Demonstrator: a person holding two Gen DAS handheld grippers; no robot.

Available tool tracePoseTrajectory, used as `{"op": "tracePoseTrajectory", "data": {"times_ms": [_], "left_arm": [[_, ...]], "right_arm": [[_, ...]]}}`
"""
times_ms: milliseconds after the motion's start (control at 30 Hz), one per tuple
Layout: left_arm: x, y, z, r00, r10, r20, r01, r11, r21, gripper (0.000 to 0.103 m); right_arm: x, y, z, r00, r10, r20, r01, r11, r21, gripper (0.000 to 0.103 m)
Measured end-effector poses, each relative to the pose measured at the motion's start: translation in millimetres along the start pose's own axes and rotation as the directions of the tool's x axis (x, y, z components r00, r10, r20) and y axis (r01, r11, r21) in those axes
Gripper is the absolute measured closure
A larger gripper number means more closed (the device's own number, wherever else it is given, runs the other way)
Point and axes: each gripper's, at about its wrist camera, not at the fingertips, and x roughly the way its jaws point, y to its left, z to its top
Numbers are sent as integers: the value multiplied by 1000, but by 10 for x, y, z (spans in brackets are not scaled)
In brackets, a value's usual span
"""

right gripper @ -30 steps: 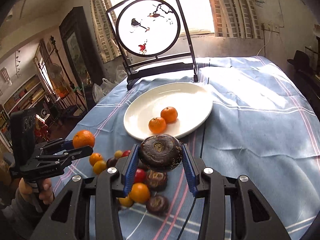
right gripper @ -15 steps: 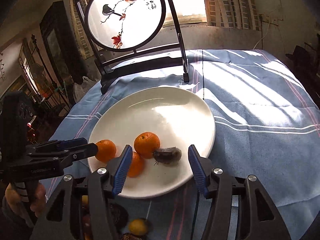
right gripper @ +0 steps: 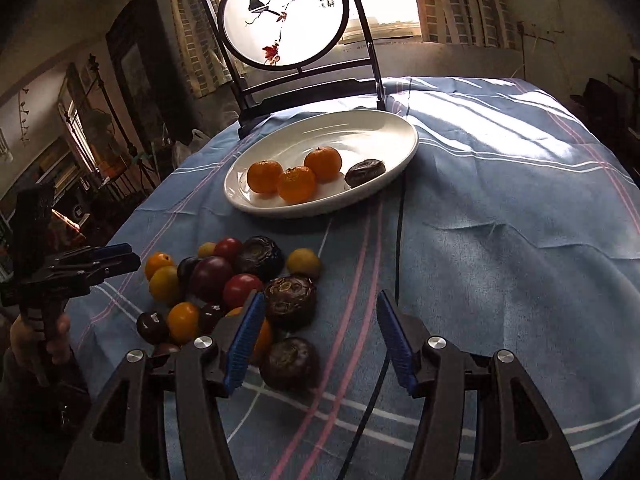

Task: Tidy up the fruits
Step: 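Place the orange and brown fruit onto the white plate, opening both tools, then grasp an orange with the left tool while the right tool grasps a brown fruit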

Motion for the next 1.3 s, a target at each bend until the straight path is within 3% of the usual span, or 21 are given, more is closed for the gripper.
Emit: {"op": "tracePoseTrajectory", "data": {"times_ms": [133, 267, 500, 633, 700, 733, 867, 1100, 1200, 1300], "left_arm": [[148, 86, -111, 999, 5, -39, -6, 1000, -24, 46], [257, -40, -108, 998, 14, -54, -12, 999, 42, 52], [355, -103, 60, 999, 35, -38, -30, 993, 112, 52], [434, -43, 123, 999, 24, -35, -20, 994, 106, 53], [498, -6, 122, 998, -8, -69, 14, 996, 89, 67], [507, -13, 124, 998, -7, -70, 13, 996, 92, 67], [397, -81, 103, 1000, 5, -8, -4, 993, 118, 67], [173, -58, 43, 996, 18, 87, -25, 996, 84, 67], [49, -60, -62, 995, 6, 101, -13, 998, 65, 67], [-77, -39, -173, 994, -14, 108, 8, 999, 53, 67]], "right_arm": [[-65, 27, -24, 1000, 8, 30, -8, 1000, -14, 44], [-34, 22, -9, 1000, 17, 14, -17, 1000, -11, 44], [-25, 27, -21, 1000, 28, 10, -28, 1000, -13, 44], [-27, 69, -26, 1000, 20, 13, -19, 999, -34, 44], [-26, 73, -25, 1000, 20, 13, -19, 999, -36, 44], [-27, 75, -25, 1000, 20, 13, -20, 999, -37, 44], [-37, 76, -32, 1000, 20, 18, -19, 999, -39, 44], [-50, 90, -36, 1000, 12, 16, -12, 999, -46, 44], [-8, 104, -91, 998, 25, -51, -28, 998, -52, 44], [38, 256, -246, 992, -60, -110, 41, 985, -168, 44]]}}
